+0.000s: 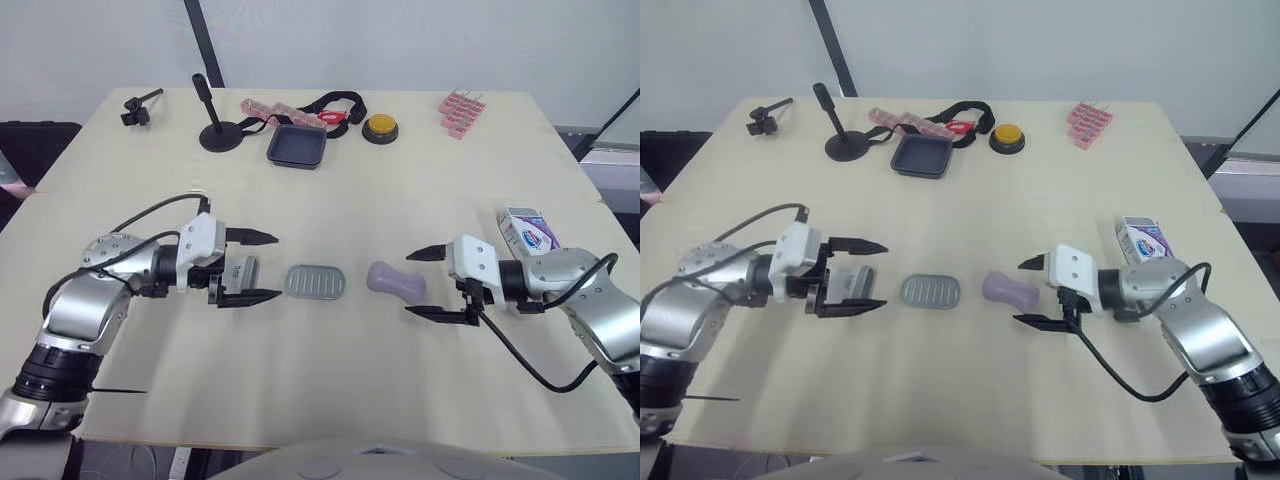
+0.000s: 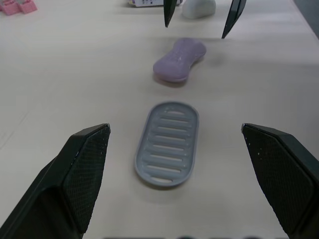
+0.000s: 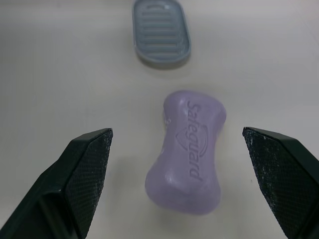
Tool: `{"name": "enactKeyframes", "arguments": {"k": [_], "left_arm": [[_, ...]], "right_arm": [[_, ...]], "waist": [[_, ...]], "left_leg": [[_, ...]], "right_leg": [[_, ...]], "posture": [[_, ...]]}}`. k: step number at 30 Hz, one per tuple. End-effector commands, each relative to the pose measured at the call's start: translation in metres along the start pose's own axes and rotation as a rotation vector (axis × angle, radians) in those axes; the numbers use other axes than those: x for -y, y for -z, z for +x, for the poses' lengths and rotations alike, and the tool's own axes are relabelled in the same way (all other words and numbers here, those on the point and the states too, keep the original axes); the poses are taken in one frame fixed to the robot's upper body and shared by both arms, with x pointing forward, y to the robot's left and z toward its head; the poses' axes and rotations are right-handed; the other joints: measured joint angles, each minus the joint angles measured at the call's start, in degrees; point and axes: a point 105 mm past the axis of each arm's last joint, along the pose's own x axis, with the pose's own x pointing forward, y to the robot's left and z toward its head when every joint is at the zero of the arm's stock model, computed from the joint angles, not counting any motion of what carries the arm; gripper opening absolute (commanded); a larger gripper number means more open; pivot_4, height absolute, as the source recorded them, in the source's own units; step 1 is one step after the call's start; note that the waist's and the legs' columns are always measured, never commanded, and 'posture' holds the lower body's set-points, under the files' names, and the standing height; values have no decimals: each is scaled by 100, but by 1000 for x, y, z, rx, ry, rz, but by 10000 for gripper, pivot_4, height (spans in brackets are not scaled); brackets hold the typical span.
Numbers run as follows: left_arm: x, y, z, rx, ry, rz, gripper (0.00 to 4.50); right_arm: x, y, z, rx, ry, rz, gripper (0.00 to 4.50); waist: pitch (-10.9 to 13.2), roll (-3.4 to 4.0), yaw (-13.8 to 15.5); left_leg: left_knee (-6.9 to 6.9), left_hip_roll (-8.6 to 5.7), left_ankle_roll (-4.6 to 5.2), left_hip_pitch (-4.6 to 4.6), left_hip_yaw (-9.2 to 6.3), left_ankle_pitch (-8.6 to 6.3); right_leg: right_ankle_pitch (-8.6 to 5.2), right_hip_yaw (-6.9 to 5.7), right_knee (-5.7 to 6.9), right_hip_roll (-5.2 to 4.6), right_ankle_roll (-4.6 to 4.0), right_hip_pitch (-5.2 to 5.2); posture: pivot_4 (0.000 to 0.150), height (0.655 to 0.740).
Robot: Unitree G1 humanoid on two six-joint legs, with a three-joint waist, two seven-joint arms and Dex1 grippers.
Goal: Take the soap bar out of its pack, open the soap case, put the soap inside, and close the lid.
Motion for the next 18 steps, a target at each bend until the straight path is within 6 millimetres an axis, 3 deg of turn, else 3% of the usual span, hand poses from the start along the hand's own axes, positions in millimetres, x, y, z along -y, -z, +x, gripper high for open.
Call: {"name": "enactKeyframes", "arguments": {"k": [1,18], "left_arm": [[-3,-10,-4,8,-3,40,44926],[6,-8,-5,-47,44,70,44926]], "right_arm": [[1,-13,-3,-26,-7,-31,45000],[8,-15,21,-205,-27,-12,45000]], "waist": [[0,0,5],[0,1,10]], "left_leg": [[0,-1,0,1,0,0],[0,0,-1,2,1,1]], "right_leg": [[0,0,0,-1,0,0],[0,0,2,1,0,0]], "posture": [[1500,7400],[1500,7400]]}}
